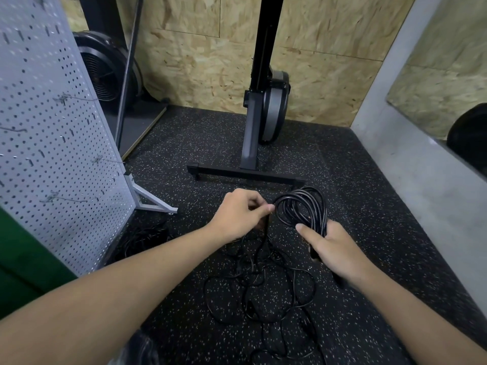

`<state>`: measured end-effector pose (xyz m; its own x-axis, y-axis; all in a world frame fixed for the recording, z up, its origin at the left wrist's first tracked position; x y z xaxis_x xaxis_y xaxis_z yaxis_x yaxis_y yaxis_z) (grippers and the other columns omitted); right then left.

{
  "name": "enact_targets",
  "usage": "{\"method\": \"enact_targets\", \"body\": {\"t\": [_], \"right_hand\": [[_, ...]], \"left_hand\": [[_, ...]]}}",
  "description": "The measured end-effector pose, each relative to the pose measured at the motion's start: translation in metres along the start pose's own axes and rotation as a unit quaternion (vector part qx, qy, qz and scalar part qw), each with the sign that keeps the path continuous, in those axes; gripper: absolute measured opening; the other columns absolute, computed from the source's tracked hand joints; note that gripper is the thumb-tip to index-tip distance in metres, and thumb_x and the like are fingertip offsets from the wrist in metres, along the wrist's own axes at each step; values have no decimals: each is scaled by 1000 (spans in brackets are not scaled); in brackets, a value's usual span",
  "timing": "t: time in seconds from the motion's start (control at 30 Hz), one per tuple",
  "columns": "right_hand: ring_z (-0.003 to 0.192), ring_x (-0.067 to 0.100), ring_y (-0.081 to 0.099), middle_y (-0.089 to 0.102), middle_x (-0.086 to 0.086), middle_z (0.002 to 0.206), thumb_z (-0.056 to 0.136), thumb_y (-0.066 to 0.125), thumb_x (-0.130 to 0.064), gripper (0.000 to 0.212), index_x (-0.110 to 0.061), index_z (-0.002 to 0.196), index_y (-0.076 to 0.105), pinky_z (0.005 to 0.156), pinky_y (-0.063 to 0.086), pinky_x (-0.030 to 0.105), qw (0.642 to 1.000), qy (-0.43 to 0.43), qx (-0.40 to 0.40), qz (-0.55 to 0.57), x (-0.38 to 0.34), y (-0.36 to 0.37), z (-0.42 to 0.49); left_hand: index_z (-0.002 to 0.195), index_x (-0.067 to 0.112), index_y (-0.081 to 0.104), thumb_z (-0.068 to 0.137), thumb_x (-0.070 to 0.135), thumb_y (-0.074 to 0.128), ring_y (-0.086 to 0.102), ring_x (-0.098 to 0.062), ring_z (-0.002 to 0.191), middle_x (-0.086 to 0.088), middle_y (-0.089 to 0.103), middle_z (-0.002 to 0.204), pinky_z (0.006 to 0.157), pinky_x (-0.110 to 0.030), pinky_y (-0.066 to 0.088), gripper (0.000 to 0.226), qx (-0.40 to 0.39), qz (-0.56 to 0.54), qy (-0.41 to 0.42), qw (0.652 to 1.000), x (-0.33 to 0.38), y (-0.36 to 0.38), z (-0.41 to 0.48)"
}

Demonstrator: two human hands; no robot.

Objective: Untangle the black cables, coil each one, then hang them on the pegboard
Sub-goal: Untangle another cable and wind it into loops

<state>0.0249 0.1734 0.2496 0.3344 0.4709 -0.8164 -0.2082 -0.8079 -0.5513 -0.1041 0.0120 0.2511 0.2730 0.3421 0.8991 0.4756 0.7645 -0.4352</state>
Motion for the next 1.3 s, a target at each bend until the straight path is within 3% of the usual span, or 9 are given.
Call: {"method": "enact_targets", "body": {"t": [0.07, 0.23, 0.33, 0.47, 0.6, 0.87, 1.07, 1.17, 1.3], "right_hand": [[74, 19, 69, 71, -2, 77, 101, 62, -45, 25, -22, 93, 68, 75, 56, 40, 999, -1, 39, 0, -2, -4, 2], [83, 18, 68, 72, 2, 86, 101, 64, -41, 22, -20, 94, 67, 68, 48, 29, 993, -14, 114, 15, -11, -13, 1], [77, 24, 71, 72, 5, 78, 98, 65, -47, 32, -16, 91, 67, 74, 55, 39, 996, 9, 79, 42, -5, -3, 3], [73, 22, 70, 70, 2, 74, 99, 65, -43, 31, -13, 90, 67, 75, 55, 41, 999, -11, 42, 17, -10, 11, 0], [77, 20, 71, 72, -1, 77, 98, 65, -44, 22, -23, 92, 69, 80, 58, 46, 998, -49, 36, -8, -19, 18, -1], [81, 5, 69, 76, -12, 84, 99, 64, -42, 23, -27, 85, 73, 89, 56, 44, 999, -36, 25, -19, -22, 16, -3], [73, 21, 74, 72, 1, 69, 101, 67, -31, 24, -10, 87, 68, 93, 59, 56, 983, 6, 91, 160, -14, -6, 2], [66, 22, 63, 60, 7, 72, 101, 67, -21, 19, -3, 94, 66, 81, 62, 49, 950, -2, 66, 304, -20, -5, 0], [65, 20, 62, 61, 6, 75, 100, 67, -21, 22, -1, 109, 67, 74, 55, 45, 930, -5, 34, 366, -29, 2, -4]], "left_hand": [[85, 5, 73, 97, 20, 74, 77, -21, 69, -5, 76, 78, 70, -35, 65, 20, 10, -117, -60, 991, 0, 3, -4], [88, 1, 67, 99, 16, 72, 76, -27, 74, -16, 71, 84, 64, -32, 63, 20, 23, -281, -121, 952, 2, 7, -7], [90, 1, 65, 100, 16, 70, 77, -27, 79, -14, 70, 80, 69, -35, 65, 19, 26, -302, -131, 944, -1, 12, -9], [90, 1, 64, 102, 15, 67, 74, -17, 78, -21, 72, 93, 73, -36, 66, 19, 27, -332, -139, 933, -4, 16, -10], [92, 1, 64, 102, 15, 67, 72, -26, 89, -33, 69, 114, 72, -36, 66, 17, 64, -348, -156, 922, -2, 18, -12], [90, 5, 59, 103, 15, 65, 69, -18, 78, -18, 67, 99, 76, -34, 65, 17, 37, -386, -169, 906, 0, 26, -16], [100, 13, 77, 107, 35, 56, 64, -16, 83, 3, 72, 91, 85, -35, 55, 31, -2, -263, -134, 955, -2, 16, -7], [112, 26, 72, 104, 27, 58, 69, -12, 105, 9, 74, 112, 104, -35, 51, 17, -142, -73, -69, 985, 2, 35, -15], [117, 31, 73, 101, 37, 66, 68, -5, 107, 13, 74, 114, 105, -31, 50, 19, -307, 113, 23, 945, -2, 78, -39]]}}
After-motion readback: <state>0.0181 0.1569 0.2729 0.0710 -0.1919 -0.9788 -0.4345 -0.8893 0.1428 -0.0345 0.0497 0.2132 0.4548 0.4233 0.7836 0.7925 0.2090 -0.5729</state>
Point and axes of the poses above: each hand's wrist, its own z-axis towards the middle knuckle, its own y-axis out of the palm, x = y × z, the point moved 9 cm from there along z, towards the middle knuckle
